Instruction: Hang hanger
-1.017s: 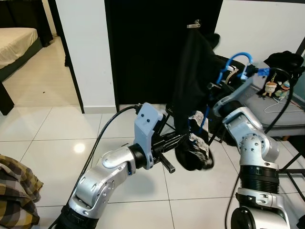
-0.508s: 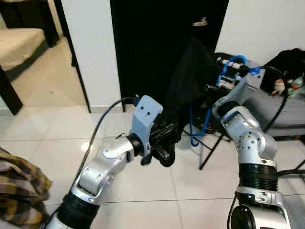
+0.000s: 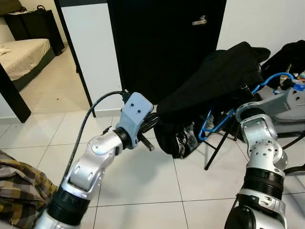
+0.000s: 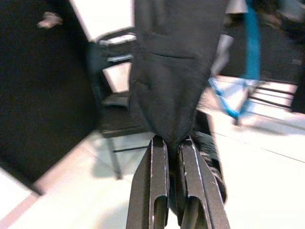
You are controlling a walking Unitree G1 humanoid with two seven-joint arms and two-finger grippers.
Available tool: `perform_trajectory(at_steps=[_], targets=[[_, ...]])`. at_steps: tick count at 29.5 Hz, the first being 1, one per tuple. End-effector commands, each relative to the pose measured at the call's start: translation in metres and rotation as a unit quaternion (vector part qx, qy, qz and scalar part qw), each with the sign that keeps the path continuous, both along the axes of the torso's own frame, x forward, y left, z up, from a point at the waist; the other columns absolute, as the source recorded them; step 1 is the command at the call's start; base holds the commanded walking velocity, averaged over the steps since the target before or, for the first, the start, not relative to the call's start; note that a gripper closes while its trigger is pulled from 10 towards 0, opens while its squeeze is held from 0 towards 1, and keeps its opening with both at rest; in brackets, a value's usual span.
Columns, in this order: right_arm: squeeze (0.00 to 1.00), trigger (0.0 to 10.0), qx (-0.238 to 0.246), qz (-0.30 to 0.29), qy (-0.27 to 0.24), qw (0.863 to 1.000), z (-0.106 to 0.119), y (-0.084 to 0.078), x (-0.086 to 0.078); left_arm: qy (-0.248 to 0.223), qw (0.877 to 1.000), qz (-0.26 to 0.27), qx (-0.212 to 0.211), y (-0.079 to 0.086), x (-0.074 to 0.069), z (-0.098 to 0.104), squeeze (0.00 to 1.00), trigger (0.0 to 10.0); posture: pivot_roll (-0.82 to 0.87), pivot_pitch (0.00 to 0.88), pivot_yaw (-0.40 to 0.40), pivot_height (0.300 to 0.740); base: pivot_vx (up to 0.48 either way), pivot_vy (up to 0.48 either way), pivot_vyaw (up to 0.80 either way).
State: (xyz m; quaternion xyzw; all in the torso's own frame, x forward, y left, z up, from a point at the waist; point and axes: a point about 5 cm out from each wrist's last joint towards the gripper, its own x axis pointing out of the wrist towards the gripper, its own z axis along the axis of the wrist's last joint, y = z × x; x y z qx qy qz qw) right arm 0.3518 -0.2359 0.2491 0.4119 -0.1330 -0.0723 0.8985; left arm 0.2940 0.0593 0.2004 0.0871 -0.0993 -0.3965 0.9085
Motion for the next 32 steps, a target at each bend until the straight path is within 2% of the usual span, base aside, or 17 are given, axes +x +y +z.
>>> perform_trajectory(at_steps=[1, 5, 6, 9, 16, 18, 19, 20, 21, 24, 25, 26, 27, 29, 30, 31, 32], targets=[[0.0, 10.0, 0.029, -0.044, -0.055, 0.997, 0.019, -0.017, -0.006, 0.005, 1.0, -0.014, 0.007, -0.009, -0.005, -0.007, 0.0, 10.0, -0.01, 0.0, 0.031, 0.74, 0.0, 0.0, -0.8], [0.0, 10.0, 0.062, -0.042, -0.068, 0.995, 0.022, -0.017, -0.004, 0.007, 1.0, -0.026, 0.006, -0.017, -0.009, -0.01, 0.0, 10.0, -0.02, 0.0, 0.033, 0.74, 0.0, 0.0, -0.8], [0.0, 10.0, 0.087, -0.042, -0.073, 0.993, 0.023, -0.017, -0.004, 0.005, 0.999, -0.031, 0.007, -0.02, -0.01, -0.011, 0.0, 10.0, -0.02, 0.0, 0.038, 0.74, 0.0, 0.0, 0.0], [0.0, 10.0, 0.109, -0.051, -0.083, 0.989, 0.024, -0.019, -0.004, 0.002, 0.999, -0.037, 0.006, -0.024, -0.01, -0.011, 0.0, 10.0, -0.02, 0.0, 0.043, 0.74, 0.0, 0.0, 0.0], [0.0, 10.0, 0.122, -0.062, -0.092, 0.986, 0.026, -0.021, -0.004, -0.004, 0.999, -0.04, 0.003, -0.027, -0.009, -0.01, 0.0, 10.0, -0.02, 0.0, 0.046, 0.74, 0.0, 0.0, 0.0], [0.0, 10.0, 0.087, -0.081, -0.084, 0.989, 0.028, -0.019, -0.003, -0.005, 0.999, -0.048, -0.016, -0.034, -0.009, -0.004, 0.0, 10.0, -0.02, 0.0, 0.049, 0.74, 0.0, 0.0, 0.0], [0.0, 10.0, 0.087, -0.081, -0.084, 0.989, 0.028, -0.019, -0.003, -0.005, 0.999, -0.048, -0.016, -0.034, -0.009, -0.004, 0.0, 10.0, -0.02, 0.0, 0.049, 0.74, 0.0, 0.0, 0.0], [0.0, 10.0, 0.059, -0.087, -0.069, 0.992, 0.028, -0.015, -0.001, -0.007, 0.998, -0.053, -0.026, -0.038, -0.009, 0.0, 0.0, 10.0, -0.02, 0.0, 0.049, 0.74, 0.0, 0.0, 0.0], [0.0, 10.0, 0.059, -0.087, -0.069, 0.992, 0.028, -0.015, -0.001, -0.007, 0.998, -0.053, -0.026, -0.038, -0.009, 0.0, 0.0, 10.0, -0.02, 0.0, 0.049, 0.74, 0.0, 0.0, 0.0], [0.0, 10.0, -0.01, -0.08, -0.016, 0.997, 0.021, 0.006, 0.008, -0.011, 0.997, -0.063, -0.047, -0.047, -0.009, 0.008, 0.0, 10.0, -0.02, 0.0, 0.048, 0.74, 0.0, 0.0, 0.0], [0.0, 10.0, -0.01, -0.08, -0.016, 0.997, 0.021, 0.006, 0.008, -0.011, 0.997, -0.063, -0.047, -0.047, -0.009, 0.008, 0.0, 10.0, -0.02, 0.0, 0.048, 0.74, 0.0, 0.0, 0.0], [0.0, 10.0, -0.053, -0.065, 0.016, 0.996, 0.014, 0.022, 0.013, -0.014, 0.996, -0.066, -0.056, -0.05, -0.009, 0.012, 0.0, 10.0, -0.02, 0.0, 0.046, 0.74, 0.0, 0.0, 0.0], [0.0, 10.0, -0.053, -0.065, 0.016, 0.996, 0.014, 0.022, 0.013, -0.014, 0.996, -0.066, -0.056, -0.05, -0.009, 0.012, 0.0, 10.0, -0.02, 0.0, 0.046, 0.74, 0.0, 0.0, 0.0], [0.0, 10.0, -0.113, -0.025, 0.06, 0.991, -0.001, 0.055, 0.016, -0.022, 0.995, -0.066, -0.073, -0.055, -0.006, 0.022, 0.0, 10.0, -0.02, 0.0, 0.043, 0.74, 0.0, 0.0, 0.0], [0.0, 10.0, -0.113, -0.025, 0.06, 0.991, -0.001, 0.055, 0.016, -0.022, 0.995, -0.066, -0.073, -0.055, -0.006, 0.022, 0.0, 10.0, -0.02, 0.0, 0.043, 0.74, 0.0, 0.0, 0.0], [0.0, 10.0, -0.129, -0.012, 0.069, 0.989, -0.007, 0.068, 0.015, -0.026, 0.994, -0.064, -0.083, -0.056, -0.004, 0.026, 0.0, 10.0, -0.02, 0.0, 0.04, 0.74, 0.0, 0.0, 0.0], [0.0, 10.0, -0.129, -0.012, 0.069, 0.989, -0.007, 0.068, 0.015, -0.026, 0.994, -0.064, -0.083, -0.056, -0.004, 0.026, 0.0, 10.0, -0.02, 0.0, 0.04, 0.74, 0.0, 0.0, 0.0]])
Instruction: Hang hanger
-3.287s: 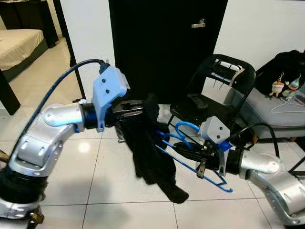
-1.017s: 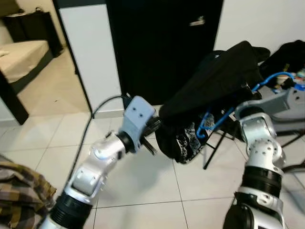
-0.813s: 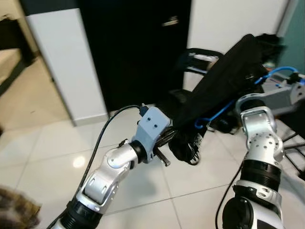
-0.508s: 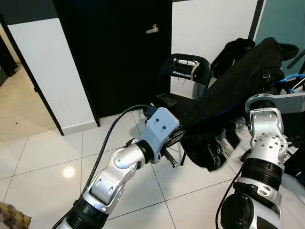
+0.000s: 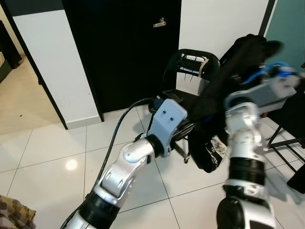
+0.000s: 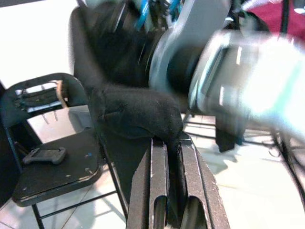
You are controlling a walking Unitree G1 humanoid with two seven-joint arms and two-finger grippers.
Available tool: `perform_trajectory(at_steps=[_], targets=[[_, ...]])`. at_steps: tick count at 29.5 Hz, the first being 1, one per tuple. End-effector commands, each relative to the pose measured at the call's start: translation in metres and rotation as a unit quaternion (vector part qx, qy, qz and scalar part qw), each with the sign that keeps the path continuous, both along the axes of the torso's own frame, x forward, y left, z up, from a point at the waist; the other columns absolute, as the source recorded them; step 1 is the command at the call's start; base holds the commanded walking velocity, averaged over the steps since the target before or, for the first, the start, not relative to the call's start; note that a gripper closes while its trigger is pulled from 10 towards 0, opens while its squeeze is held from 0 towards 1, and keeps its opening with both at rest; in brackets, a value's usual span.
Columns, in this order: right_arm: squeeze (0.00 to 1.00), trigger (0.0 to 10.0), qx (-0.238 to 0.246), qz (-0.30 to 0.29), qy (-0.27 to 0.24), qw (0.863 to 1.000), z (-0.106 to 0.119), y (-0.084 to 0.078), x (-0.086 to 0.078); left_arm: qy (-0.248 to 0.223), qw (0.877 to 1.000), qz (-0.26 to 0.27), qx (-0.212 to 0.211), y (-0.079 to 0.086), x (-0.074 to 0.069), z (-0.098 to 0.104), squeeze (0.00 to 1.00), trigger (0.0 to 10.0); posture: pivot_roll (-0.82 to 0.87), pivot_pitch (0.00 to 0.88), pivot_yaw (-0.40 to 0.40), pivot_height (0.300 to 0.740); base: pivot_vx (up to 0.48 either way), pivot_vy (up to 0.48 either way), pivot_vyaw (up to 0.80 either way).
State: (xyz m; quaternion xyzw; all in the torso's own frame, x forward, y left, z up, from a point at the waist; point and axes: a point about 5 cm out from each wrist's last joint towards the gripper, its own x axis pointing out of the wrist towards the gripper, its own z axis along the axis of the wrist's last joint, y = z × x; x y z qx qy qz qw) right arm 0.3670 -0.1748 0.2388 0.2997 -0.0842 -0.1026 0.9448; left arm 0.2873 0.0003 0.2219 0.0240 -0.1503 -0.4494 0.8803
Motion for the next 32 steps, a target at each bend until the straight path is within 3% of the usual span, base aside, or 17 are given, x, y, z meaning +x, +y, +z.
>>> perform_trajectory(at_steps=[1, 4, 8, 10, 11, 13, 14, 15, 16, 17, 19, 20, 27, 28, 30, 32], targets=[[0.0, 10.0, -0.025, 0.019, 0.006, 0.999, -0.002, 0.017, -0.002, -0.003, 0.999, 0.014, -0.032, 0.004, 0.006, 0.011, 0.0, 10.0, -0.02, 0.0, 0.041, 0.74, 0.0, 0.0, 0.0], [0.0, 10.0, -0.03, 0.033, 0.009, 0.999, -0.005, 0.026, -0.003, 0.004, 0.998, 0.023, -0.053, 0.007, 0.01, 0.016, 0.0, 10.0, -0.03, 0.0, 0.041, 0.74, 0.0, 0.0, 0.0], [0.0, 10.0, -0.07, 0.108, 0.025, 0.991, -0.013, 0.047, -0.006, 0.004, 0.997, 0.049, -0.058, 0.016, 0.019, 0.018, 0.0, 10.0, -0.03, 0.0, 0.037, 0.74, 0.0, 0.0, 0.0], [0.0, 10.0, -0.182, 0.18, 0.035, 0.966, -0.017, 0.053, -0.01, 0.008, 0.998, 0.065, -0.022, 0.024, 0.021, 0.005, 0.0, 10.0, -0.04, 0.0, 0.032, 0.74, 0.0, 0.0, 0.0], [0.0, 10.0, -0.182, 0.18, 0.035, 0.966, -0.017, 0.053, -0.01, 0.008, 0.998, 0.065, -0.022, 0.024, 0.021, 0.005, 0.0, 10.0, -0.04, 0.0, 0.032, 0.74, 0.0, 0.0, 0.0], [0.0, 10.0, -0.275, 0.235, 0.057, 0.93, -0.026, 0.052, -0.016, 0.024, 0.997, 0.076, 0.0, 0.03, 0.021, -0.008, 0.0, 10.0, -0.05, 0.0, 0.027, 0.74, 0.0, 0.0, 0.0], [0.0, 10.0, -0.275, 0.235, 0.057, 0.93, -0.026, 0.052, -0.016, 0.024, 0.997, 0.076, 0.0, 0.03, 0.021, -0.008, 0.0, 10.0, -0.05, 0.0, 0.027, 0.74, 0.0, 0.0, 0.0], [0.0, 10.0, -0.302, 0.253, 0.066, 0.917, -0.03, 0.051, -0.019, 0.033, 0.996, 0.079, 0.003, 0.031, 0.021, -0.012, 0.0, 10.0, -0.05, 0.0, 0.027, 0.74, 0.0, 0.0, 0.0], [0.0, 10.0, -0.302, 0.253, 0.066, 0.917, -0.03, 0.051, -0.019, 0.033, 0.996, 0.079, 0.003, 0.031, 0.021, -0.012, 0.0, 10.0, -0.05, 0.0, 0.027, 0.74, 0.0, 0.0, 0.0], [0.0, 10.0, -0.323, 0.278, 0.074, 0.901, -0.034, 0.047, -0.023, 0.053, 0.995, 0.082, 0.029, 0.033, 0.019, -0.024, 0.0, 10.0, -0.04, 0.0, 0.02, 0.74, 0.0, 0.0, 0.0], [0.0, 10.0, -0.328, 0.298, 0.086, 0.892, -0.036, 0.033, -0.027, 0.106, 0.99, 0.08, 0.043, 0.037, 0.014, -0.044, 0.0, 10.0, -0.04, 0.0, 0.015, 0.74, 0.0, 0.0, 0.0], [0.0, 10.0, -0.33, 0.296, 0.09, 0.892, -0.036, 0.026, -0.026, 0.124, 0.989, 0.08, 0.03, 0.04, 0.012, -0.047, 1.0, 10.0, -0.04, 0.0, 0.013, 0.74, 0.0, 0.0, 0.0], [0.0, 10.0, -0.325, 0.293, 0.079, 0.896, -0.025, 0.013, -0.025, 0.15, 0.989, 0.015, -0.013, 0.037, -0.002, -0.041, 1.0, 10.0, -0.04, 0.0, 0.011, 0.74, 0.0, 0.0, 0.0], [0.0, 10.0, -0.319, 0.301, 0.067, 0.896, -0.02, 0.011, -0.026, 0.137, 0.99, -0.024, -0.023, 0.039, -0.01, -0.03, 1.0, 10.0, -0.04, 0.0, 0.012, 0.74, 0.0, 0.0, 0.0], [0.0, 10.0, -0.319, 0.303, 0.065, 0.896, -0.019, 0.01, -0.026, 0.132, 0.991, -0.031, -0.023, 0.04, -0.011, -0.028, 1.0, 10.0, -0.04, 0.0, 0.012, 0.74, 0.0, 0.0, 0.0], [0.0, 10.0, -0.305, 0.32, 0.053, 0.895, -0.016, 0.007, -0.03, 0.115, 0.989, -0.089, -0.04, 0.054, -0.019, -0.005, 1.0, 10.0, -0.03, 0.0, 0.012, 0.74, 0.0, 0.0, 0.0]])
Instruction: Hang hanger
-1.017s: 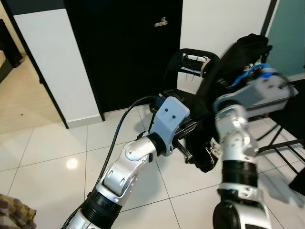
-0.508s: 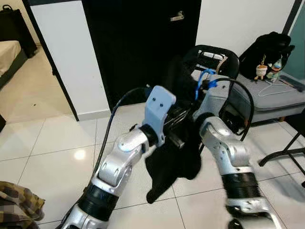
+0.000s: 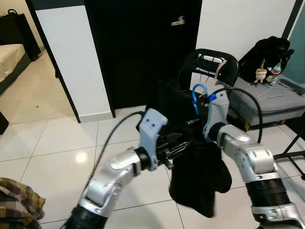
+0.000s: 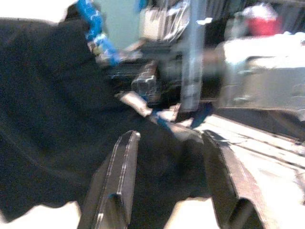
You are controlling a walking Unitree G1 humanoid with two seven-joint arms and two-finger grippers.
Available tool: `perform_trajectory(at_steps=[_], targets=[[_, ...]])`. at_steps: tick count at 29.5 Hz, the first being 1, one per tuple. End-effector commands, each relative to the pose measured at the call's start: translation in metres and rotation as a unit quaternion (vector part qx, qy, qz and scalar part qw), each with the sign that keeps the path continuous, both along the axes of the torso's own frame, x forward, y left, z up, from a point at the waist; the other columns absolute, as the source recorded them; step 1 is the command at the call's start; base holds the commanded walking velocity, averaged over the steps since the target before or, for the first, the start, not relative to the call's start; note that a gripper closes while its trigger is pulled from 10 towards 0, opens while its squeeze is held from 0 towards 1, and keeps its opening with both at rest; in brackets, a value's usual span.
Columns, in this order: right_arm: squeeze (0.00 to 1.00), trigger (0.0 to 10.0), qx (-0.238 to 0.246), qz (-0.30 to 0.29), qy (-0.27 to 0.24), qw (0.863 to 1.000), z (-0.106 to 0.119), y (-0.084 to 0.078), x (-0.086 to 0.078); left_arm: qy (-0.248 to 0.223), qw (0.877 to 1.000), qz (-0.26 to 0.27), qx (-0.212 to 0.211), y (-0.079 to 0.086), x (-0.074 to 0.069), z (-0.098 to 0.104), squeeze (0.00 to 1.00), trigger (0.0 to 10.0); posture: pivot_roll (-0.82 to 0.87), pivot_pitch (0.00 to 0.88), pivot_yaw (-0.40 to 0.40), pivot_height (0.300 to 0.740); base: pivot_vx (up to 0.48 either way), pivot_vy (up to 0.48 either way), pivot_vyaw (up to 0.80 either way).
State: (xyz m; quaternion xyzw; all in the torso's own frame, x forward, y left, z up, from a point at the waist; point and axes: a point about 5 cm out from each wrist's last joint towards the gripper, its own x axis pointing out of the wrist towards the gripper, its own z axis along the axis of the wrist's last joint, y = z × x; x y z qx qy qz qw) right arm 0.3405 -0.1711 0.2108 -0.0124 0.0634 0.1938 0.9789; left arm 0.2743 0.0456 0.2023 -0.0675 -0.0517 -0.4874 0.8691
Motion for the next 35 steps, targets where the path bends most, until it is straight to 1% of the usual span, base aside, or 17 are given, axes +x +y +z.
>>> perform_trajectory(at_steps=[1, 2, 7, 10, 13, 15, 16, 17, 19, 22, 23, 24, 26, 30, 32, 34, 35], targets=[[0.0, 10.0, 0.02, 0.027, -0.02, 0.999, 0.012, 0.003, -0.003, -0.013, 0.999, -0.038, -0.015, 0.008, -0.006, 0.015, 1.0, 10.0, -0.03, 0.0, 0.012, 0.74, 0.0, 0.0, 0.0], [0.0, 10.0, 0.02, 0.027, -0.02, 0.999, 0.012, 0.003, -0.003, -0.013, 0.999, -0.038, -0.015, 0.008, -0.006, 0.015, 1.0, 10.0, -0.03, 0.0, 0.012, 0.74, 0.0, 0.0, 0.0], [0.0, 10.0, 0.012, 0.055, -0.015, 0.998, 0.01, -0.003, -0.011, -0.065, 0.992, -0.107, -0.018, 0.026, -0.016, 0.046, 1.0, 10.0, -0.03, 0.0, 0.02, 0.74, 0.0, 0.0, 0.0], [0.0, 10.0, -0.001, 0.073, -0.018, 0.997, 0.01, -0.009, -0.016, -0.094, 0.989, -0.109, -0.018, 0.037, -0.015, 0.06, 1.0, 10.0, -0.04, 0.0, 0.023, 0.74, 0.0, 0.0, 0.0], [0.0, 10.0, -0.023, 0.115, -0.039, 0.992, 0.016, -0.018, -0.027, -0.128, 0.989, -0.069, 0.0, 0.051, -0.004, 0.073, 1.0, 10.0, -0.04, 0.0, 0.027, 0.74, 0.0, 0.0, 0.0], [0.0, 10.0, -0.033, 0.159, -0.067, 0.984, 0.024, -0.03, -0.039, -0.157, 0.987, -0.018, 0.039, 0.07, 0.008, 0.081, 1.0, 10.0, -0.04, 0.0, 0.045, 0.74, 0.0, 0.0, 0.0], [0.0, 10.0, -0.033, 0.159, -0.067, 0.984, 0.024, -0.03, -0.039, -0.157, 0.987, -0.018, 0.039, 0.07, 0.008, 0.081, 1.0, 10.0, -0.04, 0.0, 0.045, 0.74, 0.0, 0.0, 0.0], [0.0, 10.0, -0.018, 0.173, -0.092, 0.98, 0.032, -0.038, -0.046, -0.177, 0.981, 0.023, 0.072, 0.087, 0.017, 0.088, 1.0, 10.0, -0.03, 0.0, 0.052, 0.74, 0.0, 0.0, 0.0], [0.0, 10.0, -0.003, 0.169, -0.105, 0.98, 0.036, -0.043, -0.048, -0.186, 0.978, 0.041, 0.081, 0.094, 0.021, 0.093, 1.0, 10.0, -0.03, 0.0, 0.052, 0.74, 0.0, 0.0, 0.0], [0.0, 10.0, 0.059, 0.148, -0.158, 0.975, 0.049, -0.05, -0.05, -0.207, 0.972, 0.077, 0.085, 0.109, 0.029, 0.108, 1.0, 10.0, -0.03, 0.0, 0.069, 0.74, 0.0, 0.0, 0.0], [0.0, 10.0, 0.059, 0.148, -0.158, 0.975, 0.049, -0.05, -0.05, -0.207, 0.972, 0.077, 0.085, 0.109, 0.029, 0.108, 1.0, 10.0, -0.03, 0.0, 0.069, 0.74, 0.0, 0.0, 0.0], [0.0, 10.0, 0.075, 0.144, -0.178, 0.97, 0.052, -0.049, -0.051, -0.212, 0.97, 0.079, 0.089, 0.11, 0.03, 0.111, 0.89, 10.0, -0.03, 0.0, 0.075, 0.74, 0.0, 0.0, 0.0], [0.0, 10.0, 0.095, 0.14, -0.203, 0.964, 0.056, -0.047, -0.052, -0.214, 0.969, 0.079, 0.092, 0.111, 0.031, 0.112, 0.84, 10.0, -0.03, 0.0, 0.086, 0.74, 0.0, 0.0, 0.0], [0.0, 10.0, 0.167, 0.174, -0.26, 0.935, 0.064, -0.036, -0.061, -0.219, 0.969, 0.067, 0.096, 0.109, 0.031, 0.114, 0.84, 10.0, -0.03, 0.0, 0.089, 0.74, 0.0, 0.0, 0.0], [0.0, 10.0, 0.175, 0.186, -0.266, 0.93, 0.064, -0.033, -0.064, -0.221, 0.968, 0.065, 0.097, 0.109, 0.031, 0.114, 0.84, 10.0, -0.03, 0.0, 0.089, 0.74, 0.0, 0.0, 0.0], [0.0, 10.0, 0.203, 0.22, -0.273, 0.914, 0.066, -0.029, -0.068, -0.226, 0.969, 0.061, 0.081, 0.111, 0.031, 0.119, 0.84, 10.0, -0.02, 0.0, 0.078, 0.74, 0.0, 0.0, 0.0], [0.0, 10.0, 0.203, 0.22, -0.273, 0.914, 0.066, -0.029, -0.068, -0.226, 0.969, 0.061, 0.081, 0.111, 0.031, 0.119, 0.84, 10.0, -0.02, 0.0, 0.078, 0.74, 0.0, 0.0, 0.0]])
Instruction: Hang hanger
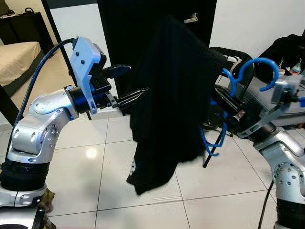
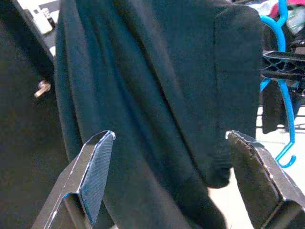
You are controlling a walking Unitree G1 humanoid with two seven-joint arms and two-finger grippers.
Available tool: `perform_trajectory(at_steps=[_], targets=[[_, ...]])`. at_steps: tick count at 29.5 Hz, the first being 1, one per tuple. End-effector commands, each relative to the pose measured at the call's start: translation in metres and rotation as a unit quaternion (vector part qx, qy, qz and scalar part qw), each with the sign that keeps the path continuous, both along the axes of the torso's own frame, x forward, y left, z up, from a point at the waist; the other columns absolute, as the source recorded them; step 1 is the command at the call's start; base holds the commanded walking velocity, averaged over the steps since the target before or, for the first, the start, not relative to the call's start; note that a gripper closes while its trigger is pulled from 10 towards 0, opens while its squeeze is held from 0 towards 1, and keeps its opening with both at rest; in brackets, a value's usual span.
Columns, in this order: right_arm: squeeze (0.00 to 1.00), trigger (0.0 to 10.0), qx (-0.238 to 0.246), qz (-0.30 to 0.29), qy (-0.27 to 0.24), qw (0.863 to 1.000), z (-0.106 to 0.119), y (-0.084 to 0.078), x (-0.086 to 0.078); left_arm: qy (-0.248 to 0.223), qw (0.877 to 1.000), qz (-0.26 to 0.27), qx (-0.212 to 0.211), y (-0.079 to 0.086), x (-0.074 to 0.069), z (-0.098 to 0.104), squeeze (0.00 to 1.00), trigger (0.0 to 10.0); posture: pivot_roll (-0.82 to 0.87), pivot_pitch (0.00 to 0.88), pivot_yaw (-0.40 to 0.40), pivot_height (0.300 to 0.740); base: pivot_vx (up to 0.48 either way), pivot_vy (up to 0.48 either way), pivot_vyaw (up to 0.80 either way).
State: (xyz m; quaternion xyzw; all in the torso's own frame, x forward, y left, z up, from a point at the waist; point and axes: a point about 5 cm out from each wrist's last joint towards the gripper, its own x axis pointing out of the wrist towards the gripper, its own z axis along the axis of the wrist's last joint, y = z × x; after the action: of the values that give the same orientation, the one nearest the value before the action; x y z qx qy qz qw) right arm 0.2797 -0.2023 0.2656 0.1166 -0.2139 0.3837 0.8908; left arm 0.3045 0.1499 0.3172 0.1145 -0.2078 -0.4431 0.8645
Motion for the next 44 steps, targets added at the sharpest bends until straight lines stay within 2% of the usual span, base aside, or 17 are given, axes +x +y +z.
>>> perform_trajectory(at_steps=[1, 3, 6, 14, 20, 22, 26, 30, 33, 36, 37, 38, 39, 40, 41, 43, 44], targets=[[0.0, 10.0, 0.024, 0.045, -0.042, 0.998, 0.011, 0.004, -0.01, -0.009, 1.0, 0.0, -0.01, 0.009, 0.0, 0.007, 0.84, 10.0, -0.03, 0.0, 0.076, 0.74, 0.0, 0.0, 0.0], [0.0, 10.0, -0.011, 0.095, -0.037, 0.995, 0.004, 0.01, -0.015, -0.026, 0.999, -0.013, -0.038, 0.017, -0.005, 0.019, 0.84, 10.0, -0.02, 0.0, 0.056, 0.74, 0.0, 0.0, 0.0], [0.0, 10.0, -0.048, 0.112, -0.025, 0.992, -0.003, 0.011, -0.017, -0.04, 0.998, -0.024, -0.049, 0.022, -0.01, 0.028, 0.83, 10.0, -0.02, 0.0, 0.034, 0.74, 0.0, 0.0, 0.0], [0.0, 10.0, -0.094, 0.108, -0.009, 0.99, -0.005, -0.005, -0.014, -0.058, 0.995, -0.077, -0.013, 0.035, -0.034, 0.043, 0.83, 10.0, -0.01, 0.0, 0.008, 0.74, 0.0, 0.0, 0.0], [0.0, 10.0, -0.176, 0.176, -0.008, 0.969, -0.003, 0.002, -0.02, -0.034, 0.986, -0.145, 0.079, 0.045, -0.05, 0.051, 0.83, 10.0, 0.0, 0.0, -0.003, 0.74, 0.0, 0.0, 0.0], [0.0, 10.0, -0.209, 0.221, 0.0, 0.953, -0.011, 0.017, -0.022, -0.004, 0.972, -0.181, 0.152, 0.04, -0.049, 0.044, 0.81, 10.0, 0.0, 0.0, -0.001, 0.74, 0.0, 0.0, 0.0], [0.0, 10.0, -0.217, 0.243, 0.0, 0.945, -0.014, 0.025, -0.022, 0.002, 0.965, -0.187, 0.185, 0.038, -0.044, 0.042, 0.81, 10.0, 0.0, 0.0, 0.0, 0.74, 0.0, 0.0, 0.0], [0.0, 10.0, -0.218, 0.266, -0.003, 0.939, -0.016, 0.034, -0.024, 0.005, 0.959, -0.186, 0.214, 0.032, -0.036, 0.04, 0.72, 10.0, 0.01, 0.0, 0.003, 0.74, 0.0, 0.0, 0.0], [0.0, 10.0, -0.219, 0.284, -0.009, 0.933, -0.016, 0.041, -0.025, 0.021, 0.948, -0.188, 0.256, 0.026, -0.03, 0.032, 0.71, 10.0, 0.0, 0.0, 0.009, 0.74, 0.0, 0.0, 0.0], [0.0, 10.0, -0.219, 0.289, -0.016, 0.932, -0.014, 0.044, -0.026, 0.06, 0.928, -0.184, 0.32, 0.026, -0.026, 0.017, 0.69, 10.0, 0.0, 0.0, 0.018, 0.74, 0.0, 0.0, 0.0], [0.0, 10.0, -0.219, 0.289, -0.016, 0.932, -0.014, 0.044, -0.026, 0.06, 0.928, -0.184, 0.32, 0.026, -0.026, 0.017, 0.69, 10.0, 0.0, 0.0, 0.018, 0.74, 0.0, 0.0, 0.0], [0.0, 10.0, -0.22, 0.29, -0.018, 0.931, -0.014, 0.045, -0.026, 0.074, 0.92, -0.179, 0.341, 0.028, -0.025, 0.012, 0.66, 10.0, 0.0, 0.0, 0.02, 0.74, 0.0, 0.0, 0.0], [0.0, 10.0, -0.22, 0.291, -0.02, 0.931, -0.013, 0.045, -0.026, 0.094, 0.908, -0.175, 0.369, 0.031, -0.023, 0.005, 0.14, 10.0, 0.0, 0.0, 0.023, 0.74, 0.0, 0.0, 0.0], [0.0, 10.0, -0.22, 0.291, -0.02, 0.931, -0.013, 0.045, -0.026, 0.094, 0.908, -0.175, 0.369, 0.031, -0.023, 0.005, 0.14, 10.0, 0.0, 0.0, 0.023, 0.74, 0.0, 0.0, 0.0], [0.0, 10.0, -0.221, 0.291, -0.022, 0.93, -0.013, 0.046, -0.026, 0.11, 0.897, -0.175, 0.389, 0.032, -0.023, 0.0, 0.01, 10.0, 0.0, 0.0, 0.024, 0.74, 0.0, 0.0, 0.0], [0.0, 10.0, -0.22, 0.292, -0.025, 0.93, -0.013, 0.046, -0.027, 0.134, 0.883, -0.18, 0.412, 0.034, -0.023, -0.007, 0.0, 10.0, 0.0, 0.0, 0.026, 0.74, 0.0, 0.0, 0.0], [0.0, 10.0, -0.22, 0.292, -0.025, 0.93, -0.013, 0.046, -0.027, 0.134, 0.883, -0.18, 0.412, 0.034, -0.023, -0.007, 0.0, 10.0, 0.0, 0.0, 0.026, 0.74, 0.0, 0.0, 0.0]])
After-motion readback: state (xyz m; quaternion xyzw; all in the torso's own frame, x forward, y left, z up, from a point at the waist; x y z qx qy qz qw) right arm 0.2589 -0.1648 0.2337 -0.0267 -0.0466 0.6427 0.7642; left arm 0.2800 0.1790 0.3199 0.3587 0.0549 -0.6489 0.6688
